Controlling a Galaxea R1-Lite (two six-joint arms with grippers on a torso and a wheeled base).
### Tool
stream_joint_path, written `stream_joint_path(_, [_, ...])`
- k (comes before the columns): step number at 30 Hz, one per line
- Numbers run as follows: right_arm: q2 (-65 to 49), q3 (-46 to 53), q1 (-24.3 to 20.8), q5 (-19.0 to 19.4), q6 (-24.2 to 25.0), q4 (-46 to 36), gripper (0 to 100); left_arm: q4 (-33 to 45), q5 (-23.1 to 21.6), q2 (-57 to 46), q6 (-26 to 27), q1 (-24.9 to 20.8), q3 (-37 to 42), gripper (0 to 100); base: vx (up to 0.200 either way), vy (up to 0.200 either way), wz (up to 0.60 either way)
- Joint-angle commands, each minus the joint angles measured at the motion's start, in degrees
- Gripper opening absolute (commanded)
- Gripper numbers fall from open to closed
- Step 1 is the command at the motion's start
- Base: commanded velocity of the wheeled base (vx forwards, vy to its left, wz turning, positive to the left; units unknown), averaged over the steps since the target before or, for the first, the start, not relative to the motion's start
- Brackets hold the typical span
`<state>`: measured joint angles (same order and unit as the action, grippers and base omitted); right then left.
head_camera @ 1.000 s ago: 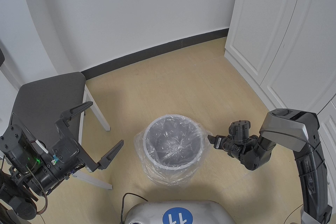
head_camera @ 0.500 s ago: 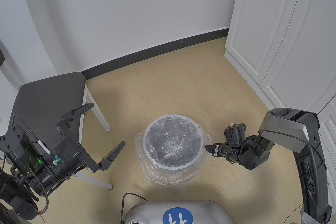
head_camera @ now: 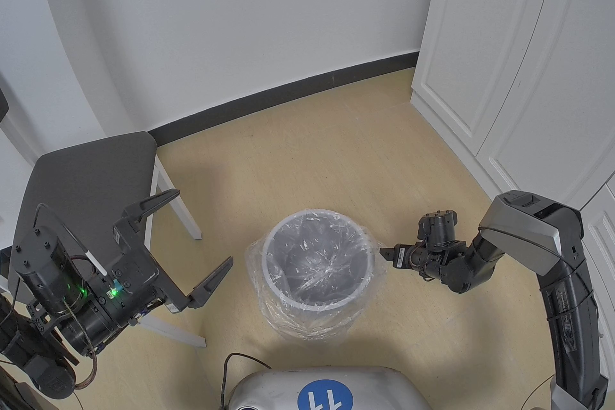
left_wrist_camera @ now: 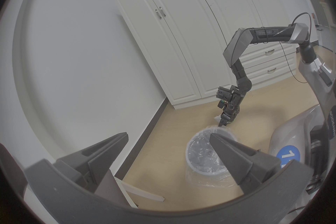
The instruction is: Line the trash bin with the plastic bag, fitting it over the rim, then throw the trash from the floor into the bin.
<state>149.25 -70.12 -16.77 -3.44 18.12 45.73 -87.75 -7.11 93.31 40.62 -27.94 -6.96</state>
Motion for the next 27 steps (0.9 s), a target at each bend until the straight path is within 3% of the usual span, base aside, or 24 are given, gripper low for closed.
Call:
stream_joint_path(1, [0.52, -0.54, -0.10, 1.06, -0.19, -0.20, 100, -0.05, 0.25, 0.56, -0.01, -0.01, -0.07, 100, 0.000, 0.000, 0.00])
stream_joint_path(8, [2.27, -6.43, 0.87, 3.61, -1.50, -3.19, 100, 0.03, 0.43, 1.35, -0.01, -0.98, -0.16, 100, 0.000, 0.000, 0.00])
stream_joint_path(27, [9.31, -23.04, 2.80, 3.61, -2.38, -8.37, 100, -0.05, 2.45, 4.08, -0.10, -2.73, -1.13, 100, 0.000, 0.000, 0.00])
